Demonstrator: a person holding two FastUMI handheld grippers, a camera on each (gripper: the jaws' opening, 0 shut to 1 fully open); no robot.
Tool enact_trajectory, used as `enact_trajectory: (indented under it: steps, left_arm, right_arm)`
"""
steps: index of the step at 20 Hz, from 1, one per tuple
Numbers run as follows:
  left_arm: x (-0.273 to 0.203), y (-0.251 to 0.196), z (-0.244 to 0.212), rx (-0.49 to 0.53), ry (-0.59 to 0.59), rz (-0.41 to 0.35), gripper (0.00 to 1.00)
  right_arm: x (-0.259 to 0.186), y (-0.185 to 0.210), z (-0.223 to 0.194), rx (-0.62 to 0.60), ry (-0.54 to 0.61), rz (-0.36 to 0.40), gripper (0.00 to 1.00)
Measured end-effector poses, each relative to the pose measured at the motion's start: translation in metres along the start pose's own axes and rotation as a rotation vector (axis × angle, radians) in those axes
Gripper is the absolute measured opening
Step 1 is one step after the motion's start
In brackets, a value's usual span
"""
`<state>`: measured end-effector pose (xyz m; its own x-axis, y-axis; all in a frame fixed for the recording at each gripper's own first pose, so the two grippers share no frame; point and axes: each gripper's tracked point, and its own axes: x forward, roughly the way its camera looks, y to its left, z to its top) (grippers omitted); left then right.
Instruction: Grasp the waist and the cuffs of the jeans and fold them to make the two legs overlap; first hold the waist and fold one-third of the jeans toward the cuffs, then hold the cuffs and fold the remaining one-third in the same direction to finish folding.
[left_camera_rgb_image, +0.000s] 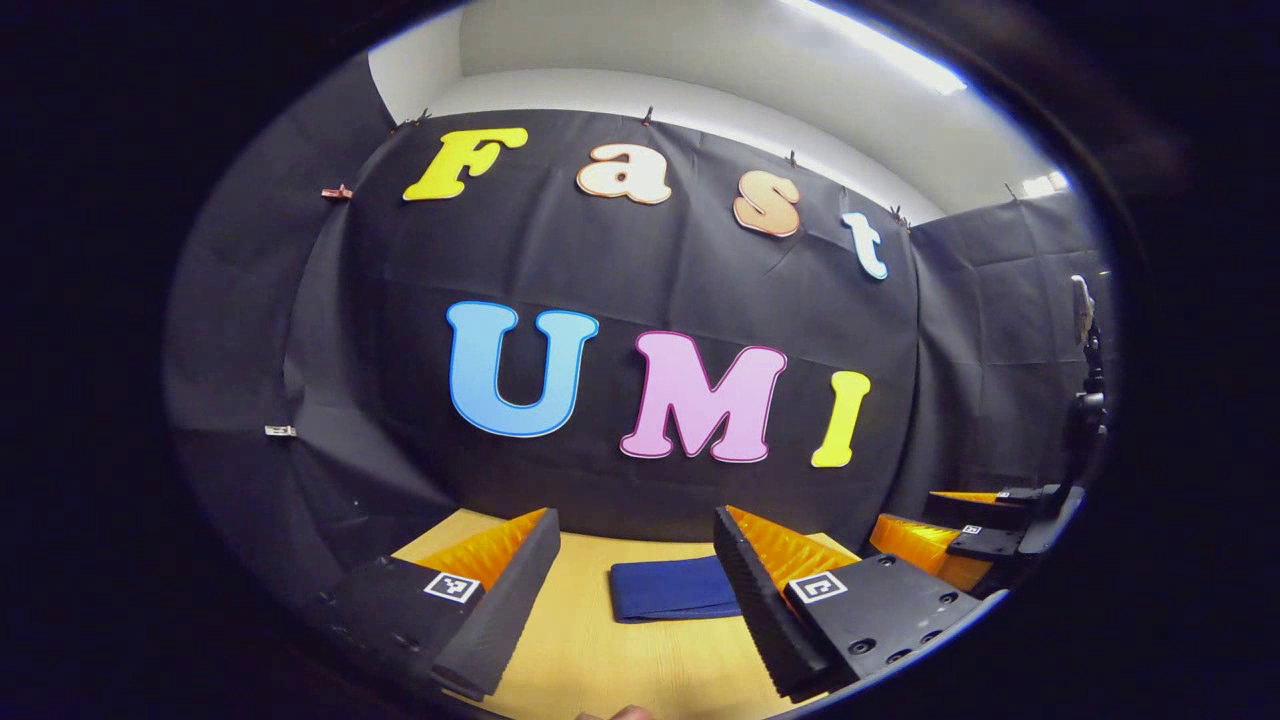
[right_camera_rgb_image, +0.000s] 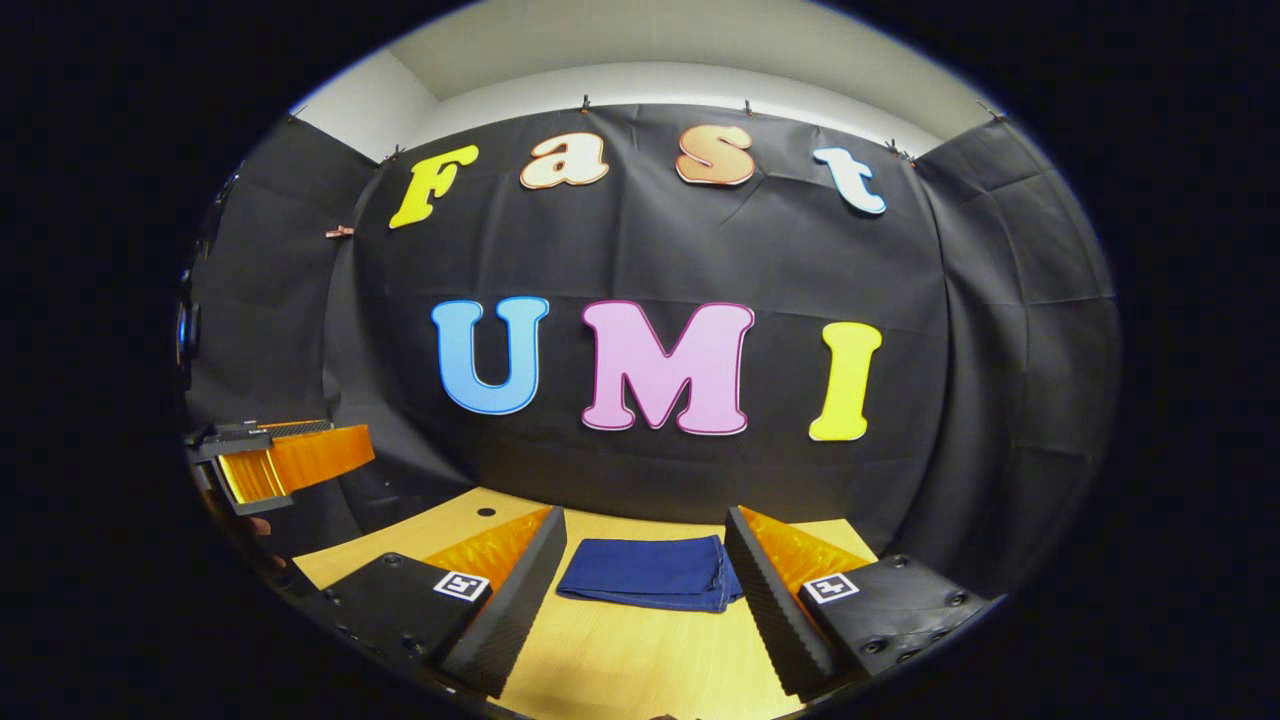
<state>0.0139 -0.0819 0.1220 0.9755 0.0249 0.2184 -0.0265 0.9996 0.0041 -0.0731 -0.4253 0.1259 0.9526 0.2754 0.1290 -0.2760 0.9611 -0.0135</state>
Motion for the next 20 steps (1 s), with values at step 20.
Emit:
enact_trajectory:
  steps: [20]
  left_arm:
    - [0.018,0.003,-0.004,0.06,0.048,0.069,0.96]
  right_arm:
    - [0.025,-0.008,-0.005,-0.012,0.032,0.066,0.97]
